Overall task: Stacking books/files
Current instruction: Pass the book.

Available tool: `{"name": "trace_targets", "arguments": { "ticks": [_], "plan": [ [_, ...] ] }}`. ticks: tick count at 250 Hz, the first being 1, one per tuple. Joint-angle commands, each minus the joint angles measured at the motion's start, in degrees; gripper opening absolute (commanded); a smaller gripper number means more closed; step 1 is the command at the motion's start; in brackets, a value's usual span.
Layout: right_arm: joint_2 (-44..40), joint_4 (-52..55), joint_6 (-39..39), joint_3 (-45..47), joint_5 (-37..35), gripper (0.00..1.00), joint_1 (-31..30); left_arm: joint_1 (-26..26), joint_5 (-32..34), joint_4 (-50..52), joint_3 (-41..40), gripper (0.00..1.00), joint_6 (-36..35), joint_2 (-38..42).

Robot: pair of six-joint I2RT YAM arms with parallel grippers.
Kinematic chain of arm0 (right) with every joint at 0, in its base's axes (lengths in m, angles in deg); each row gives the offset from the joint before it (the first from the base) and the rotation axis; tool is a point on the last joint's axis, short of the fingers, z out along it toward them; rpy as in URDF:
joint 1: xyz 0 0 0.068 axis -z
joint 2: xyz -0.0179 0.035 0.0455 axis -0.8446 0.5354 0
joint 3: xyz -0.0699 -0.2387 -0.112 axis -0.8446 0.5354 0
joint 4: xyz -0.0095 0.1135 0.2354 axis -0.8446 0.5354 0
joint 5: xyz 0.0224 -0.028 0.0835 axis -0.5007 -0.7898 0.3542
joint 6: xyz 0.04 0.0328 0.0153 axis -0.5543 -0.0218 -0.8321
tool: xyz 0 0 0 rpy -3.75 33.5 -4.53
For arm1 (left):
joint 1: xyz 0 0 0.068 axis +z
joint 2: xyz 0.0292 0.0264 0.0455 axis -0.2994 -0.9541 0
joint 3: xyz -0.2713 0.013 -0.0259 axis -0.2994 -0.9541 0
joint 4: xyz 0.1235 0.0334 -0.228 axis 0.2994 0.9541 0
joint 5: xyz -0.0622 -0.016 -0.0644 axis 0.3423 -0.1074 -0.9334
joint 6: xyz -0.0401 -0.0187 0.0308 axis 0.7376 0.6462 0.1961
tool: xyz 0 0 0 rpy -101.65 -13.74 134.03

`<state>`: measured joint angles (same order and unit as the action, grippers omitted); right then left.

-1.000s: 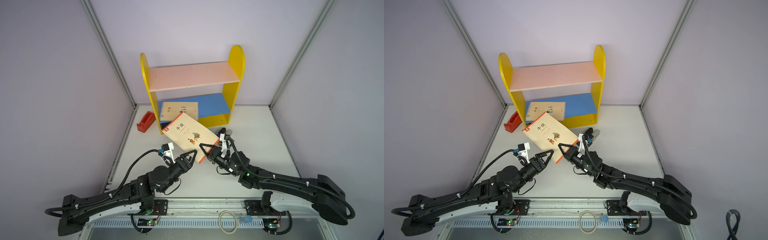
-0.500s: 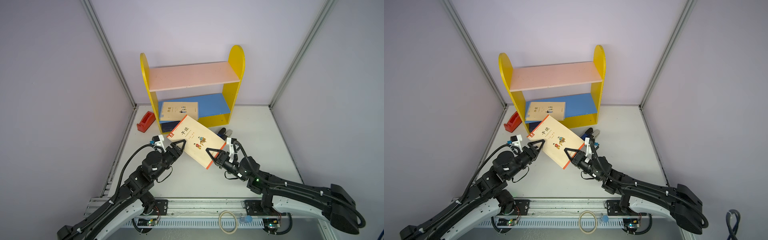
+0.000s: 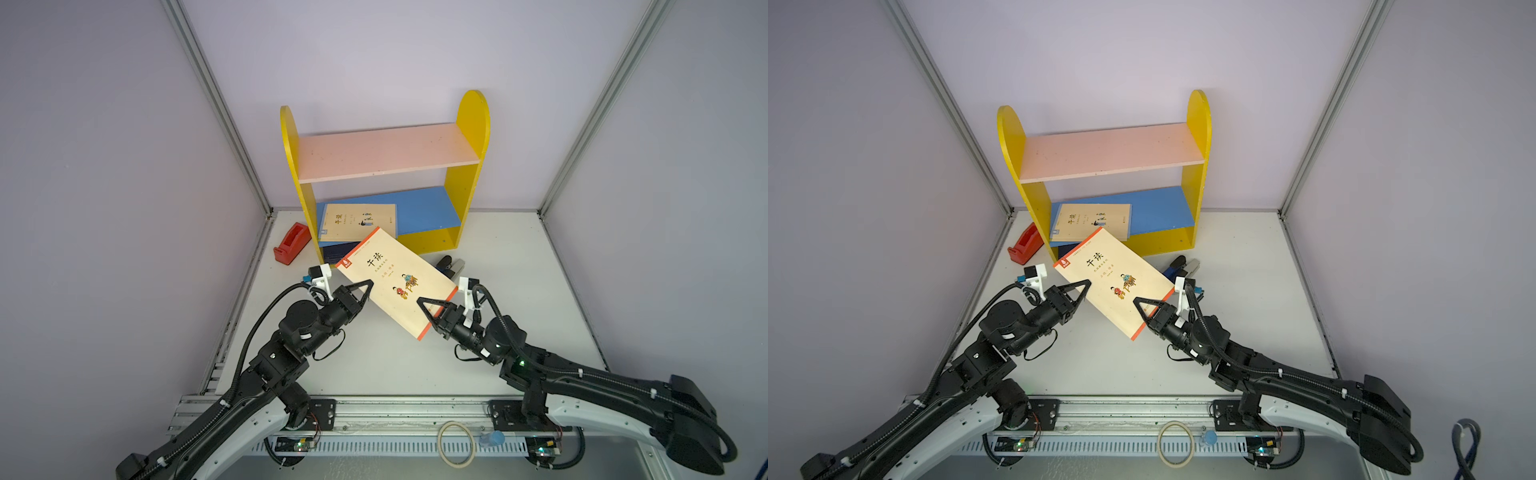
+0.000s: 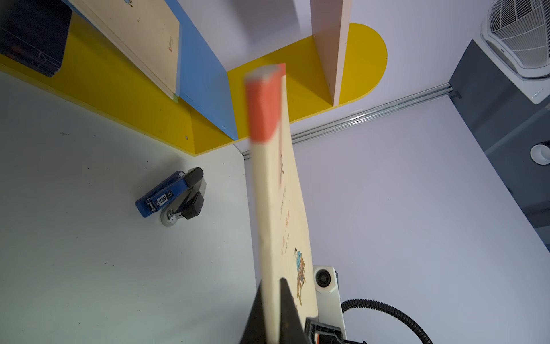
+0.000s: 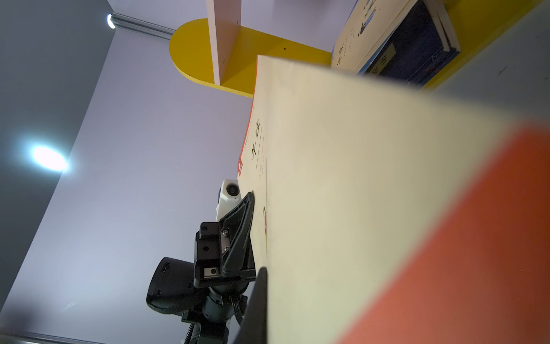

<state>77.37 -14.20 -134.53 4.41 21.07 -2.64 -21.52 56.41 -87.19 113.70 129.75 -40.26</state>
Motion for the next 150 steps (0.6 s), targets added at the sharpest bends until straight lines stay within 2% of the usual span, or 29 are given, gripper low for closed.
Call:
{"name": "trace_targets", "arguments": {
  "ticks": [1,42,82,114,150],
  "plan": [
    [-0.2,-0.7,0.2,-1.0,-2.1,0.26,-0.8,0.1,3.3,-1.4,-0.6,0.00,2.8,0.8],
    [2.0,2.3,1.7,-5.3,-11.1,0.34,-7.3,-1.0,9.4,-2.7,-3.6,0.00,7.3,2.4],
    [7.9,-0.1,-2.2,-7.8,-16.9,0.35,-11.6,-3.4,17.1,-0.4,-3.7,0.00,7.6,4.1],
    [11.7,-1.4,-3.3,-9.1,-23.6,0.31,-14.8,-5.4,23.1,2.0,-3.2,0.00,6.7,5.6],
    [13.3,-3.6,-3.9,-9.0,-28.2,0.23,-15.6,-7.1,28.1,4.5,-3.3,0.00,6.5,7.8]
  ]
}}
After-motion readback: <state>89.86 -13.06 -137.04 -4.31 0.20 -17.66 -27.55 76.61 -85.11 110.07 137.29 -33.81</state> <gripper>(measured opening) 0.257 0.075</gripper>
